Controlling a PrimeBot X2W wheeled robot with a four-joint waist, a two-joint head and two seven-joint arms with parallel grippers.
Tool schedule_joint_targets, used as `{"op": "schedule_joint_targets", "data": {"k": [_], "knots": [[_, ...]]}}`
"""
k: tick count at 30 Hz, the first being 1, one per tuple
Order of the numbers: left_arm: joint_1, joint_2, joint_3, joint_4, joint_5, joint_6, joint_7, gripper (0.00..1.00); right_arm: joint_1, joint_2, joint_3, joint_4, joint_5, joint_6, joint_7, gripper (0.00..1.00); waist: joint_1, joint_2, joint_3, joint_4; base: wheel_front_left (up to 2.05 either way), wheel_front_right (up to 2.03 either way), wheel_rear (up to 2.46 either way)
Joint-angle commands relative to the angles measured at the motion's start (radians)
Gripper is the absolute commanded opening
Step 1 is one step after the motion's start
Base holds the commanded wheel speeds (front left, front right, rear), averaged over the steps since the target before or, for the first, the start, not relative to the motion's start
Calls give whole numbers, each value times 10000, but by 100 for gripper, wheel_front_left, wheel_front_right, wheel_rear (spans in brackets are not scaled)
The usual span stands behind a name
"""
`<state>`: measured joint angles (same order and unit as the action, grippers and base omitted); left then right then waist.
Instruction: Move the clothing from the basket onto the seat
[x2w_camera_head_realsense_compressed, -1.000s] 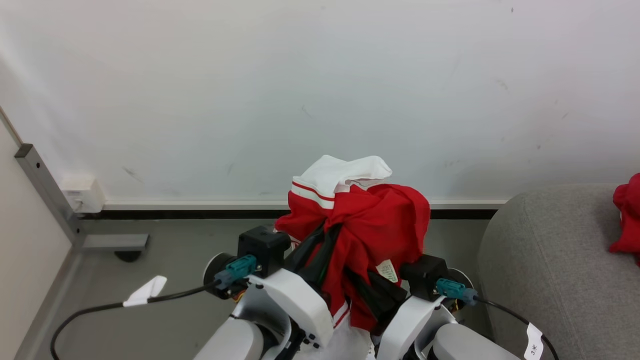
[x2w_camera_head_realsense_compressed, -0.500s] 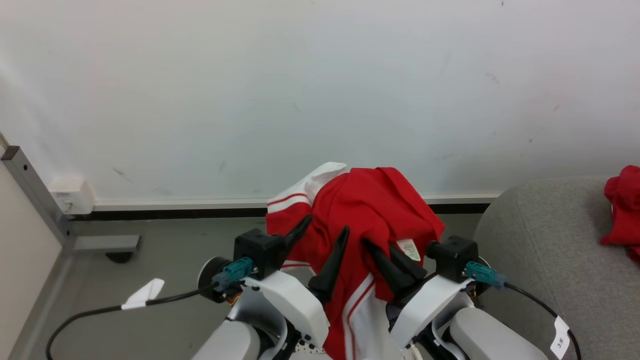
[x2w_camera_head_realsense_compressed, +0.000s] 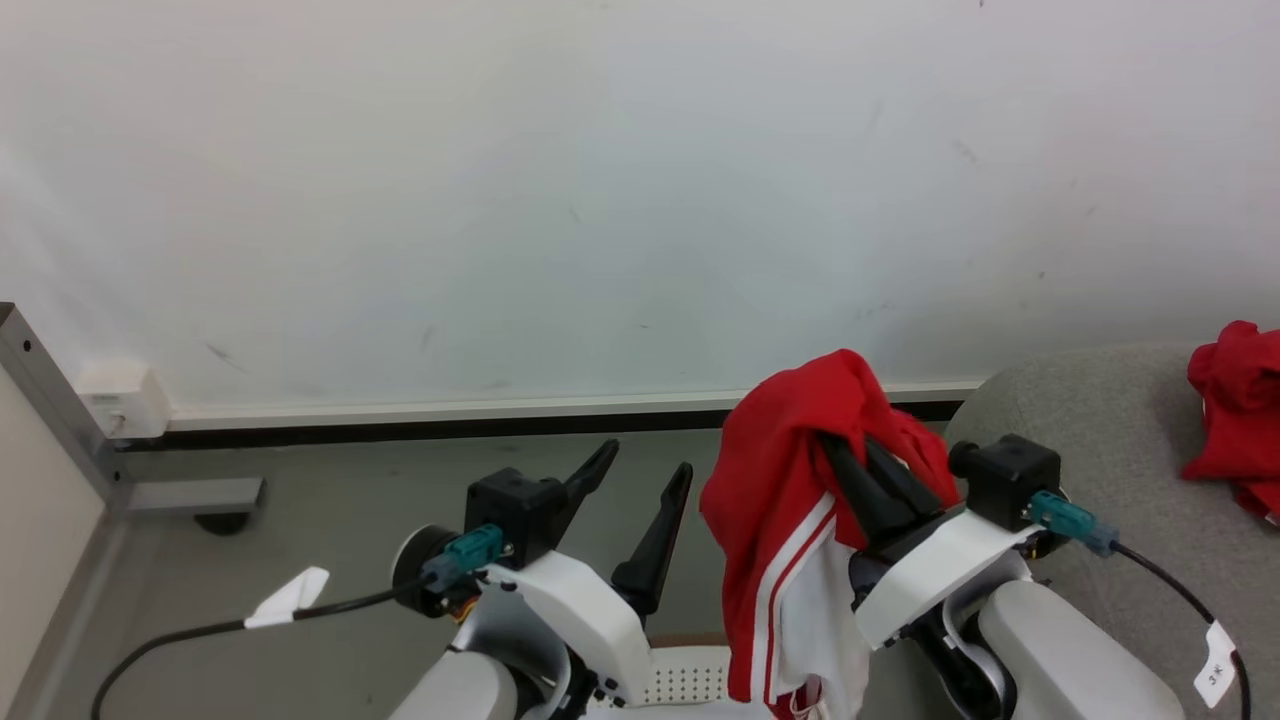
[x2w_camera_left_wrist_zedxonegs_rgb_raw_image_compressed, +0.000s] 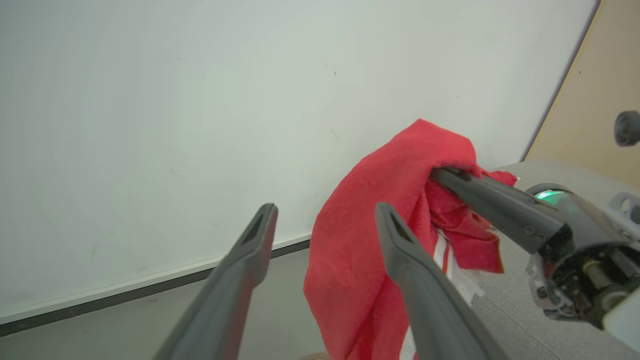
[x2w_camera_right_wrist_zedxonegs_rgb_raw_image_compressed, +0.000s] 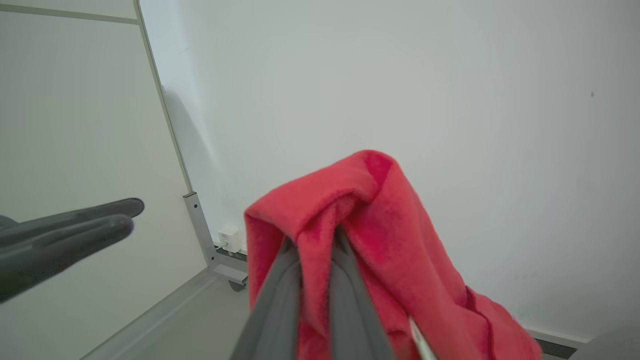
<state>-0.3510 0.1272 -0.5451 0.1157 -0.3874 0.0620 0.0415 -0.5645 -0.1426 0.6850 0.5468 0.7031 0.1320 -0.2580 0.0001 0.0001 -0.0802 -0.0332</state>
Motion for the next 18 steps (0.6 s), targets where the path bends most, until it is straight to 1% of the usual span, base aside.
{"op": "schedule_joint_targets", "data": {"k": [1, 10, 18], "knots": [[87, 76, 11, 18, -27, 0, -53, 100, 138, -166, -152, -74, -98, -25, -73, 0, -1, -1, 3, -43, 0, 0, 0], [188, 121, -27, -67, -100, 29, -151, 100, -27, -599, -961, -427, -468, -25, -72, 0, -1, -1, 115, -662, 0, 0, 0], [289, 37, -239, -84, -204, -66, -227, 100, -90, -888, -1348, -589, -720, -26, -72, 0, -1, -1, 264, -1639, 0, 0, 0]]}}
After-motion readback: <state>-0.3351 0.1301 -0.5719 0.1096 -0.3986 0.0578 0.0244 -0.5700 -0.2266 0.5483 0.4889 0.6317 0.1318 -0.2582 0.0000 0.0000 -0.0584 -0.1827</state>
